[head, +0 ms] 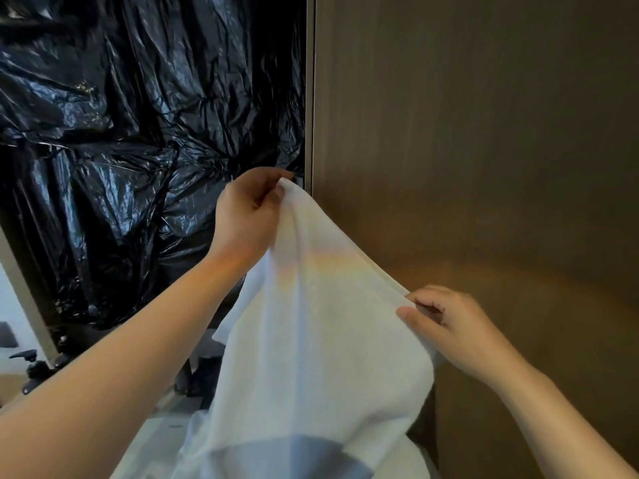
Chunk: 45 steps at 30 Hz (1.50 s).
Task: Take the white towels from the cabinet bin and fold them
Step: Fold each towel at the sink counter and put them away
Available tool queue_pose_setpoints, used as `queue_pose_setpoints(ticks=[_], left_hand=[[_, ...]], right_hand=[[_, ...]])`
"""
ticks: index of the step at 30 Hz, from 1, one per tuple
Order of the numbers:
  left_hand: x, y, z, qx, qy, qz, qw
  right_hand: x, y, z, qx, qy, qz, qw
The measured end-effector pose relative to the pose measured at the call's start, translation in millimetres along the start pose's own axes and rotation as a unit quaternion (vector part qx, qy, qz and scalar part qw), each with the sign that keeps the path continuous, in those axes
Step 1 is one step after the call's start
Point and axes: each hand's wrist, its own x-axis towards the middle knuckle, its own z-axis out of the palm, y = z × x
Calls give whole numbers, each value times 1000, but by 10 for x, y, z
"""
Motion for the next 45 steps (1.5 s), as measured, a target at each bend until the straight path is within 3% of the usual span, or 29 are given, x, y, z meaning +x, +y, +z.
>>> queue_pose_setpoints(ticks=[11,17,20,25,30,36,45], left_hand=[[109,-215,30,43,1,-15,999],[104,-318,16,77,16,-24,997],[144,-347,7,89,30,-32,995],[202,-364,12,103,46,-31,993],[201,-384,50,95,69,-23,993],[201,-383,67,85,82,-9,993],[180,-495,45,80,90,-47,992]], right_hand=[[-178,231,-74,-28,7,-1,1000],[-137,203,-337,-67,134,-84,985],[38,136,-632,-147,104,-131,975],[303,-152,-1098,-234,65,-89,966],[480,-141,-1331,-330,53,-115,936],[537,56,-1352,-393,150,-236,876],[547,144,-1357,-354,154,-149,911]])
